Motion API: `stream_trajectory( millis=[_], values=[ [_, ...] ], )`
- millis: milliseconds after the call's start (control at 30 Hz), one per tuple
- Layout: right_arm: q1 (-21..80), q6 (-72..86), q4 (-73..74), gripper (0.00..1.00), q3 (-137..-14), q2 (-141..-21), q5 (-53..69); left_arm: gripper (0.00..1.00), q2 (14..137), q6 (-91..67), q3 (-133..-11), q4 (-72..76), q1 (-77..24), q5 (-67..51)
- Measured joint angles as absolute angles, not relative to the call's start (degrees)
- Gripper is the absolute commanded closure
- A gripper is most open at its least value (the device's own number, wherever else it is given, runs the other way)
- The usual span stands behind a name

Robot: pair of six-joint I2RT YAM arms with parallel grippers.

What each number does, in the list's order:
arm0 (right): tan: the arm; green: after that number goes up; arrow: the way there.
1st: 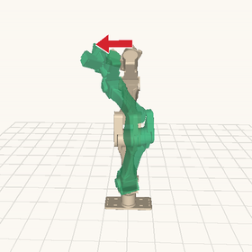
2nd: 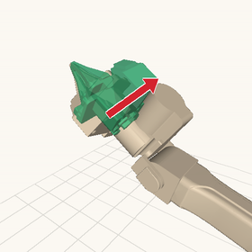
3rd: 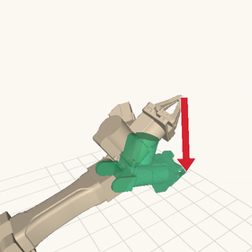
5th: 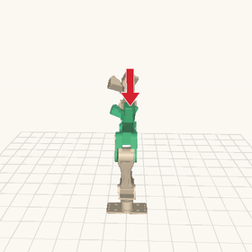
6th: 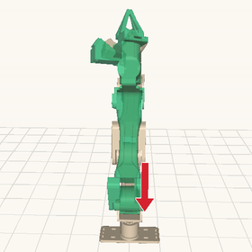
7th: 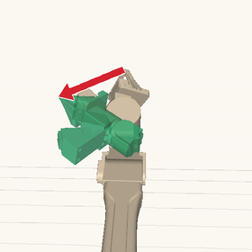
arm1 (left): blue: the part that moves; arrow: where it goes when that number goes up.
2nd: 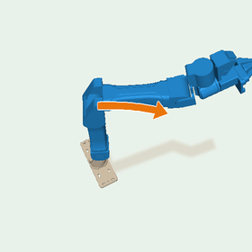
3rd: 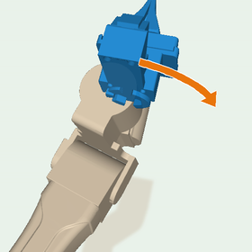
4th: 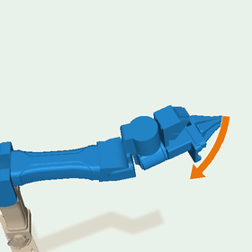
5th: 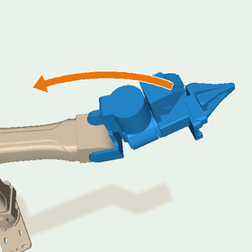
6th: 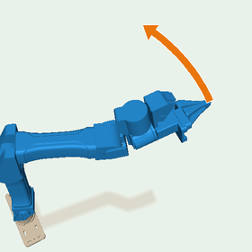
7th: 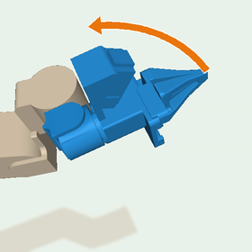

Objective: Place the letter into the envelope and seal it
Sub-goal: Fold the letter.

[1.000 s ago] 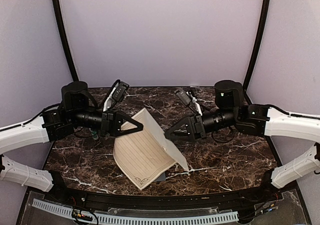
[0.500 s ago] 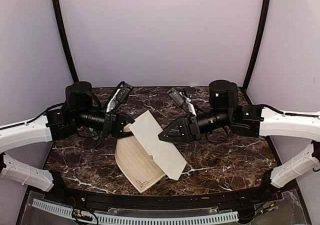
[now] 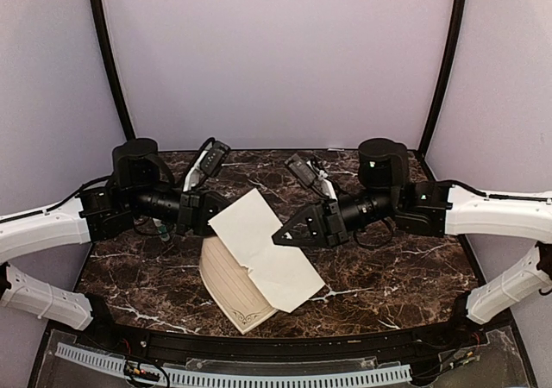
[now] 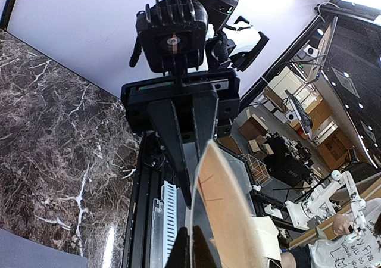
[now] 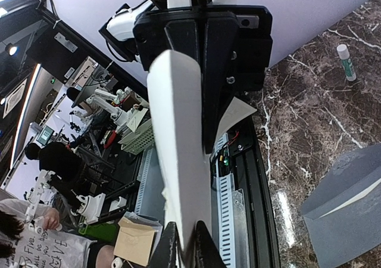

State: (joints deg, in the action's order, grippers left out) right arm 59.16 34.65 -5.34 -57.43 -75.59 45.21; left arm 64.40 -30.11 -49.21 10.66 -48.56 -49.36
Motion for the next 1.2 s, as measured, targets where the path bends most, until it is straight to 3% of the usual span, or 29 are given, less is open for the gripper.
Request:
stream_trajectory(
  millis=[67, 233, 300, 333, 433, 500, 767, 967, 1200],
  values=[
    [59.3, 34.7, -5.6, 1.00, -57.4, -75.9, 45.4, 1.00, 64.6, -30.1, -49.6, 10.7, -48.6, -49.5],
    [59.3, 34.5, -5.6, 1.00, -57.4, -76.0, 45.2, 0.95, 64.6, -30.1, -49.7, 10.7, -48.6, -49.7],
    [59.3, 34.3, -5.5, 1.00, -57.4, -75.9, 44.5, 0.82, 64.5, -30.1, -49.7, 10.7, -48.6, -49.3],
    [59.3, 34.3, -5.3, 1.00, -57.4, -75.8, 43.9, 0.68, 64.5, -29.8, -49.7, 10.7, -48.6, -48.8],
    [59.3, 34.0, -4.0, 1.00, -57.4, -75.0, 41.2, 0.42, 63.6, -29.4, -49.8, 9.3, -48.6, -45.1],
    [59.3, 33.8, -3.1, 1.00, -57.4, -74.1, 39.1, 0.35, 62.5, -28.7, -50.3, 6.8, -48.5, -40.8],
    [55.2, 35.3, -1.6, 1.00, -53.5, -65.2, 29.1, 0.25, 57.1, -28.9, -51.2, -1.0, -45.4, -26.6],
    [53.4, 36.8, 0.1, 1.00, -51.2, -60.4, 23.2, 0.23, 51.6, -33.2, -47.2, -0.9, -40.0, -21.8],
    [53.4, 37.2, -1.8, 1.00, -50.5, -59.5, 25.0, 0.22, 50.9, -37.8, -43.6, -0.6, -38.9, -18.3]
  ],
)
